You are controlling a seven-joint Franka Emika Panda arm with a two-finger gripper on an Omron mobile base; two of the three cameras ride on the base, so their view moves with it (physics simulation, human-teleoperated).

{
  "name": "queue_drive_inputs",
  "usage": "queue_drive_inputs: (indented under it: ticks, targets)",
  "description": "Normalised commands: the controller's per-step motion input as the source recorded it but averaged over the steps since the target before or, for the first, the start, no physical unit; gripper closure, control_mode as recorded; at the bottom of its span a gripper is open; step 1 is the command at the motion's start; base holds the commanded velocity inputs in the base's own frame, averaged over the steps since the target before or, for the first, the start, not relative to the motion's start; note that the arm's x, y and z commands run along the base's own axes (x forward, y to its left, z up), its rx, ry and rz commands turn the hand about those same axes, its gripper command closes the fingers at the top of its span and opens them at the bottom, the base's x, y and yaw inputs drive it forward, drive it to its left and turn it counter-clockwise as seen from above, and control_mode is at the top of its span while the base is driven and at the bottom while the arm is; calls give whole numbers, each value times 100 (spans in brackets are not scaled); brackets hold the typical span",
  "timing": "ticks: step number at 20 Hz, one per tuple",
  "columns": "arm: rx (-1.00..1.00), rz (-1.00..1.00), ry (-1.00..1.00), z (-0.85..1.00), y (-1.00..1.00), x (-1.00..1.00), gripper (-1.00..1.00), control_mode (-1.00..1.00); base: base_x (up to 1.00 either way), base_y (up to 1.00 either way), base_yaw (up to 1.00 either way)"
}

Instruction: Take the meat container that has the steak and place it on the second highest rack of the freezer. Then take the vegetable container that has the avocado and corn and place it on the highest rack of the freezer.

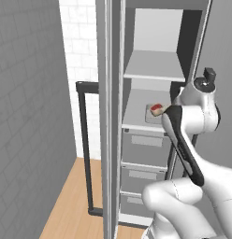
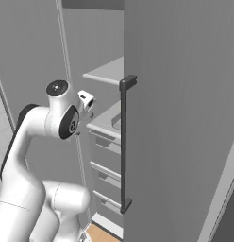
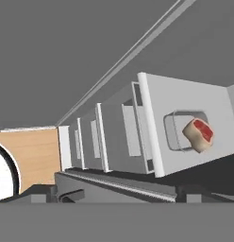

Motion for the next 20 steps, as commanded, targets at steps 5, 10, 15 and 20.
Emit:
queue_drive_inputs:
  ticks: [5,10,15,20]
  targets:
    - [-1,1,0,7,4,-92,-100,-100,0,0,0]
    - [-1,0,0,0,9,-56,-100,-100,0,0,0]
    - [0,0,0,0,0,-4,-100,-100,0,0,0]
    - [0,0,0,0,0,-9,-100,100,-54,-1,-5]
